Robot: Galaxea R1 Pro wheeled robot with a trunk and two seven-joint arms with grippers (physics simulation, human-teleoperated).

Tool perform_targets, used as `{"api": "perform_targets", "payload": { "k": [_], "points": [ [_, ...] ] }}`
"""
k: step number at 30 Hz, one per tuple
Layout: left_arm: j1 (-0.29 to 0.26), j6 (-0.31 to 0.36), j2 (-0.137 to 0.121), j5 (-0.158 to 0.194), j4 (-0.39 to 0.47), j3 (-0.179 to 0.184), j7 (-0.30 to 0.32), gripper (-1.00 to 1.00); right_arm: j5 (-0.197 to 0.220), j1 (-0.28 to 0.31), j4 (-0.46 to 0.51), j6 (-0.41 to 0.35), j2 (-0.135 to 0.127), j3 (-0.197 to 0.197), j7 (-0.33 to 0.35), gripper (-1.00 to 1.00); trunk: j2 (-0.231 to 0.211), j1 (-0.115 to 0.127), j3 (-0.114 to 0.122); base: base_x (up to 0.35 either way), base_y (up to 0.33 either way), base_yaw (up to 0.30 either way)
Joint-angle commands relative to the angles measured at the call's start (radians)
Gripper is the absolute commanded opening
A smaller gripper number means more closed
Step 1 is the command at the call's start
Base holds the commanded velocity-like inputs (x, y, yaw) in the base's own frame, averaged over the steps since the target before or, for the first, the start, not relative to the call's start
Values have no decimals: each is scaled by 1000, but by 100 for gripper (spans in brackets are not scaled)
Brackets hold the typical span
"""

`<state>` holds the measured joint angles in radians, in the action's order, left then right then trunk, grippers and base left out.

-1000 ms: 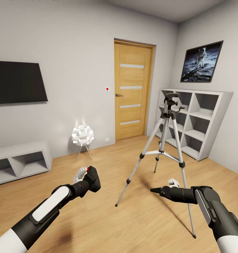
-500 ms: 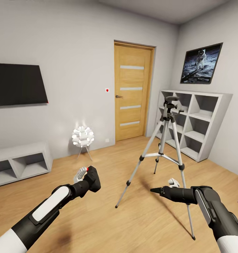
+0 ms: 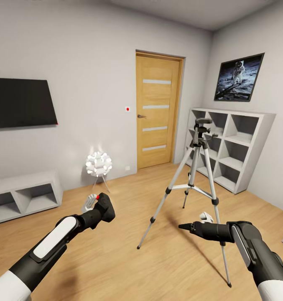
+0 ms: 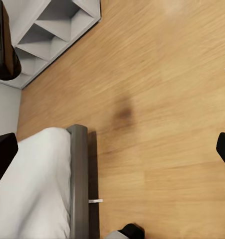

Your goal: Attach the digital camera to the camera tripod in the bedroom.

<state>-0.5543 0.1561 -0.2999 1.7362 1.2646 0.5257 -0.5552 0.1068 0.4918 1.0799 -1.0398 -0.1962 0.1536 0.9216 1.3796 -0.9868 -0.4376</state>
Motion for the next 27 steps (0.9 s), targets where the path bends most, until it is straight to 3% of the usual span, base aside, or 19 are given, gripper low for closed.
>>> {"api": "perform_targets", "payload": {
  "k": [1,18,23,25,27],
  "points": [
    [-1,1,-1,2,1,1,-5,-100,7,1,0,-7,0,0,-3,100,-7,4,2,0,0,0],
    [-1,-1,8,2,-24,6,-5,-100,14,1,-18,-7,6,1,-25,100,-126,69,55,0,0,0],
    [-1,10,78,-7,-214,24,-30,-100,12,1,-115,4,7,0,-74,100,-161,88,71,0,0,0],
    [-1,14,122,-27,-373,32,-86,-100,11,1,-245,81,8,-1,-169,100,-175,96,77,0,0,0],
    [-1,14,135,-41,-439,43,-102,-100,11,1,-313,126,9,-2,-212,100,-189,104,84,0,0,0]
  ]
}}
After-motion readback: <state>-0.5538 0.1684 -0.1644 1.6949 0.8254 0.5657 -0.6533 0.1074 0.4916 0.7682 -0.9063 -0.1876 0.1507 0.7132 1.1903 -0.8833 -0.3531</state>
